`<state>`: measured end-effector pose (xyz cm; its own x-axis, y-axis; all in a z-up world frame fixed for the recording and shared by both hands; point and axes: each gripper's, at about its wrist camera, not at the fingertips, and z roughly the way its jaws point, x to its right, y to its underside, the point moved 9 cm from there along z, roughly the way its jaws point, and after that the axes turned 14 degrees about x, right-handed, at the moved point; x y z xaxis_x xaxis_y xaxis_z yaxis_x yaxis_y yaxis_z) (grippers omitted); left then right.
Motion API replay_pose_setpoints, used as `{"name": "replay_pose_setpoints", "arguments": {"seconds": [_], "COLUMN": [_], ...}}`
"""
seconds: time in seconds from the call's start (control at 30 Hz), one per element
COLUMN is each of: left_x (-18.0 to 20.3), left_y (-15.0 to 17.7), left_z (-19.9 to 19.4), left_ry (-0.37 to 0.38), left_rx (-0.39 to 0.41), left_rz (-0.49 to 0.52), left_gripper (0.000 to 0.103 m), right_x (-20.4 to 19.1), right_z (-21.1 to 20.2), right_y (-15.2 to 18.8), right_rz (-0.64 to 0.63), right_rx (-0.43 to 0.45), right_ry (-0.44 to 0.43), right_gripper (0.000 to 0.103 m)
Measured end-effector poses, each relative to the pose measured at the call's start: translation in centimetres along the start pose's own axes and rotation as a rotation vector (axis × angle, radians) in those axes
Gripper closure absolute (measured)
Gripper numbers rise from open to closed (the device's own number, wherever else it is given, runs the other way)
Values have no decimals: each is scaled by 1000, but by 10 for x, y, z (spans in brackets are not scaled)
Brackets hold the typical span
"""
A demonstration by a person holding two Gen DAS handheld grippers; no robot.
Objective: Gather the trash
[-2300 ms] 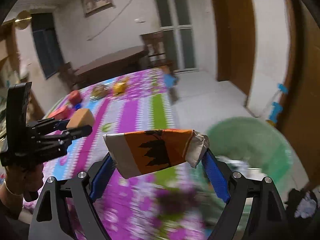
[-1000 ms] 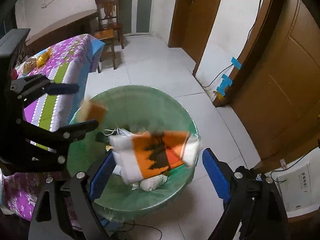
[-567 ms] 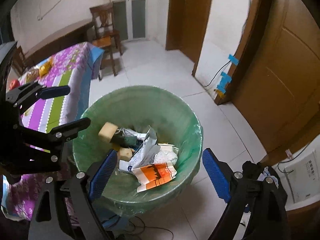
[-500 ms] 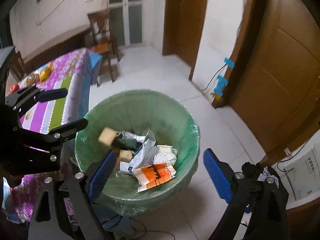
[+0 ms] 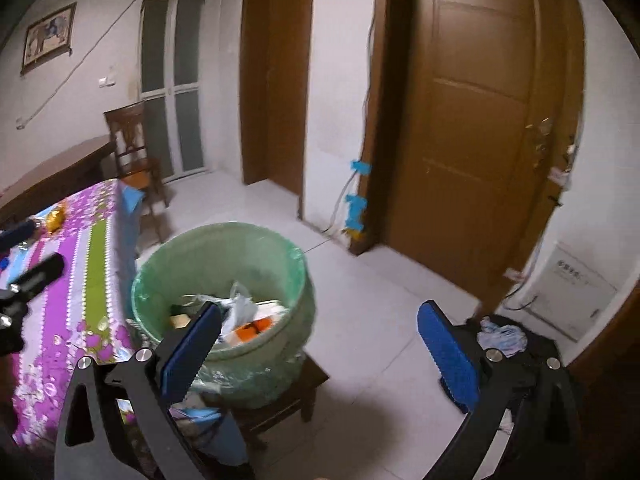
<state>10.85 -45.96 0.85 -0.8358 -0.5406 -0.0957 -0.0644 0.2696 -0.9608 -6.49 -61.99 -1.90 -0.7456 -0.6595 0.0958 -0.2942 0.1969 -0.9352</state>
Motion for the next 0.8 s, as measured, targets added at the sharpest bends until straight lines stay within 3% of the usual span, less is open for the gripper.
{"name": "replay_pose_setpoints", "arguments": {"seconds": [0.1, 0.2, 0.37, 0.57, 0.8], "left_x": [-2, 2, 14, 14, 9], "left_y": [-1, 6, 22, 40, 48], "left_z": [-17, -29, -41, -39, -38], "left_ry": [-22, -31, 25, 17, -12], "left_rx": [46, 66, 59, 30, 9], "left_rz": [-6, -14, -34, -35, -55], "left_gripper": [6, 6, 6, 6, 6], "right_x": [4, 1, -3, -18, -33], "right_z": [-16, -28, -40, -52, -51], "right_y": [5, 19, 28, 29, 33], "right_rz": [-16, 20, 49, 12, -57], "right_rx": [39, 15, 60, 128, 133], "right_ry": [47, 15, -22, -61, -75], "right_gripper": [5, 5, 5, 5, 5]}}
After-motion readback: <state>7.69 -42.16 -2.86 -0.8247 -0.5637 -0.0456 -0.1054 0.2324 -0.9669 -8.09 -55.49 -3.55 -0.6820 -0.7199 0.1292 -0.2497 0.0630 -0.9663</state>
